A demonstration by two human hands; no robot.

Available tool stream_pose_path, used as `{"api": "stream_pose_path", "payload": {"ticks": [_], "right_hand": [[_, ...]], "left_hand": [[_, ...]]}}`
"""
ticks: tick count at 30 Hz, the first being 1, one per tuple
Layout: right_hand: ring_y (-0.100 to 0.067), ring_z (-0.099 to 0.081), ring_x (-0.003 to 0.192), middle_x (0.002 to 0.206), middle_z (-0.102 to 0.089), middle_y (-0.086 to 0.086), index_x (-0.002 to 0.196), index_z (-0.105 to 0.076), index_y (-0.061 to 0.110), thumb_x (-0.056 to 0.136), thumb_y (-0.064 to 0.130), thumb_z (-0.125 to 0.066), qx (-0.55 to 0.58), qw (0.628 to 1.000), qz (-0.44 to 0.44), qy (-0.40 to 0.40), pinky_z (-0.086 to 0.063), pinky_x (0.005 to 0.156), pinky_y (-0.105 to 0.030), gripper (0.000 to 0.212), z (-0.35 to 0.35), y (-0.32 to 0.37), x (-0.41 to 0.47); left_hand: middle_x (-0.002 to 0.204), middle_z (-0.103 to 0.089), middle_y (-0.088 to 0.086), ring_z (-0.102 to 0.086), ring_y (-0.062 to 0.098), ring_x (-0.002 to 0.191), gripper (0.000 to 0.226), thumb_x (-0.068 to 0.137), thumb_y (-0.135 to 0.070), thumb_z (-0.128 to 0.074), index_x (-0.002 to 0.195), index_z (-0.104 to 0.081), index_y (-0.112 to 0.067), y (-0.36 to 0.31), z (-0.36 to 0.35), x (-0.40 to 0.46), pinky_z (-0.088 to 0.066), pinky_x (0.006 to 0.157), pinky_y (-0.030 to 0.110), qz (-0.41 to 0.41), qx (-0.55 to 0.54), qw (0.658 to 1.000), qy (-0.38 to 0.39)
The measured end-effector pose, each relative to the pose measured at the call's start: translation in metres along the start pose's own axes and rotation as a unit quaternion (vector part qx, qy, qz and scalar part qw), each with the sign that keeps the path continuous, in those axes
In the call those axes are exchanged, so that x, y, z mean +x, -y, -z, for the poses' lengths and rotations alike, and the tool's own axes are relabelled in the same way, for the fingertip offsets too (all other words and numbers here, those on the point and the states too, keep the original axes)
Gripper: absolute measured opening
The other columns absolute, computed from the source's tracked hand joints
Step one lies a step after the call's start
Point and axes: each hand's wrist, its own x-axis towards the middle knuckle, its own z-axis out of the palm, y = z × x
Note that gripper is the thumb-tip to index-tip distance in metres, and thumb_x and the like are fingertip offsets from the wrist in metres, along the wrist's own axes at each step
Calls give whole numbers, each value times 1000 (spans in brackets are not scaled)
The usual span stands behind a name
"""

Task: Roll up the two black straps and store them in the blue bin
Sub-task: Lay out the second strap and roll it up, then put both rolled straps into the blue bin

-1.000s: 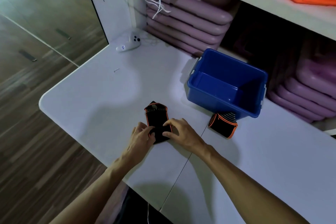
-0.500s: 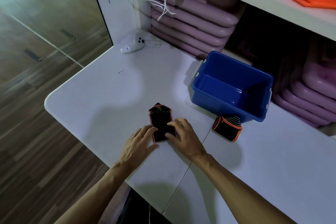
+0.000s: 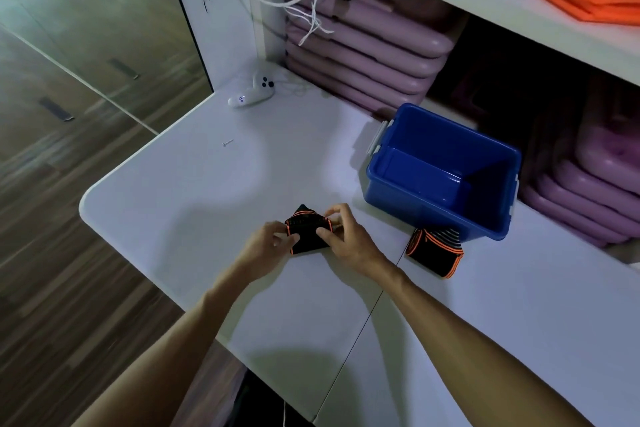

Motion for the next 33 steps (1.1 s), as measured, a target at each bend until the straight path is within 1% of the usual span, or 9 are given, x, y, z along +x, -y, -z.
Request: {"api": "stream_pose_path", "payload": {"ticks": [3, 6, 11, 15, 19, 21, 25, 29, 33], "right_hand": [[-11, -57, 107, 123, -55, 3, 144, -27, 26, 93, 33, -65, 85, 995, -48, -13, -46, 84, -17, 65, 1, 0, -1], [-12, -54, 115, 134, -49, 4, 154, -19, 23, 88, 35, -70, 82, 994, -71, -2, -46, 96, -26, 84, 1, -4, -9], [-5, -58, 99, 117, -54, 1, 124, -57, 18, 83, 16, -74, 78, 993, -48, -71, -45, 77, -8, 45, -5, -7, -34], [-1, -55, 108, 118, -54, 12, 121, -53, 30, 87, 16, -65, 46, 990, -22, -133, -46, 86, -12, 38, -3, -16, -50], [-2, -39, 135, 146, -45, 10, 143, -35, 33, 90, 21, -63, -22, 982, -51, -182, -35, 111, -23, 61, 3, -32, -57], [-4, -39, 135, 145, -45, 9, 147, -31, 31, 88, 23, -66, -50, 978, -65, -192, -36, 111, -27, 68, 5, -37, -60], [-4, -41, 126, 135, -49, 7, 140, -41, 26, 91, 19, -61, -63, 969, -76, -227, -38, 106, -27, 53, 8, -28, -61], [2, -30, 134, 143, -39, 11, 140, -41, 21, 96, 17, -56, -84, 963, -46, -250, -31, 113, -25, 46, 16, -6, -75], [2, -32, 133, 143, -45, 6, 128, -50, 22, 92, 12, -66, -121, 931, 34, -344, -36, 107, -14, 41, 51, 28, -81]], "left_hand": [[103, -59, 8, -58, 18, 78, 40, 87, -10, -66, 119, -43, -14, -4, 6, 7, -46, 58, 22, 43, -142, 988, 36], [106, -58, 5, -60, 20, 85, 58, 79, -13, -73, 130, -44, -18, -1, 11, 10, -49, 68, 27, -5, -115, 991, 63], [107, -57, -4, -60, 12, 97, 40, 71, -13, -61, 105, -61, -32, -7, 4, 15, -58, 74, 31, -186, 31, 979, 73], [107, -54, -2, -59, 12, 101, 35, 76, -1, -60, 105, -61, -19, -19, -13, 25, -59, 76, 30, -287, 49, 952, 95], [110, -54, -2, -59, 22, 96, 32, 79, -3, -62, 107, -55, -18, -31, -37, 38, -54, 78, 40, -361, 115, 920, 95], [114, -56, -1, -59, 22, 98, 34, 81, 0, -60, 110, -55, -17, -35, -44, 42, -53, 80, 40, -389, 122, 907, 106], [121, -56, -6, -58, 20, 108, 37, 83, -10, -64, 117, -54, -20, -53, -34, 49, -54, 80, 39, -423, 167, 882, 121], [119, -60, 10, -55, 29, 112, 29, 86, -19, -65, 111, -64, -5, -89, -9, 68, -47, 95, 39, -525, 148, 836, 54], [136, -49, 14, -42, 28, 129, 37, 98, -25, -40, 129, -54, -8, -152, -9, 119, -34, 109, 38, -482, 150, 863, -22]]}}
